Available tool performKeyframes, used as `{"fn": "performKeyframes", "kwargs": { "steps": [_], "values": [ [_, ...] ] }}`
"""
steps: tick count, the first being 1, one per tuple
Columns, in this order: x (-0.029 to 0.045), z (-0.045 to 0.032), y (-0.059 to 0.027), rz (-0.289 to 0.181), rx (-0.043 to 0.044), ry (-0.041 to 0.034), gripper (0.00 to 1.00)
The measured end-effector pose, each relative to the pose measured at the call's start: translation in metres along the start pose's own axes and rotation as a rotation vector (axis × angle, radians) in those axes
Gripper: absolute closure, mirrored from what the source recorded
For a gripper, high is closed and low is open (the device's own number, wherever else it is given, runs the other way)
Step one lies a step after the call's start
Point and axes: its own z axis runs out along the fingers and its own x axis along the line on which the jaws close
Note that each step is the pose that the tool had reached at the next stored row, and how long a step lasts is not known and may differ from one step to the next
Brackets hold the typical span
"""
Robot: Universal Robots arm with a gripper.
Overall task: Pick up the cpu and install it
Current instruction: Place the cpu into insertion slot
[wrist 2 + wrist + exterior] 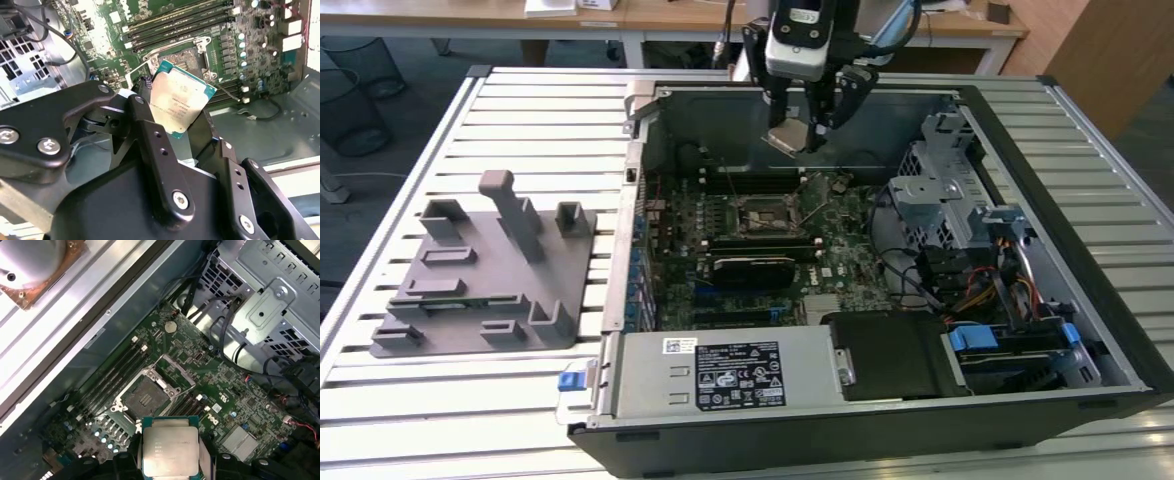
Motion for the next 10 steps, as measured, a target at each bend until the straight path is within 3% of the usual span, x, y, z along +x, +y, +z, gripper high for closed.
{"fn": "performKeyframes", "kwargs": {
  "steps": [4, 10],
  "values": [
    [0.0002, 0.0008, 0.0013, 0.042, 0.0003, -0.0013, 0.46],
    [0.0003, 0.0029, 0.0013, 0.147, 0.0014, -0.0046, 0.46]
  ]
}}
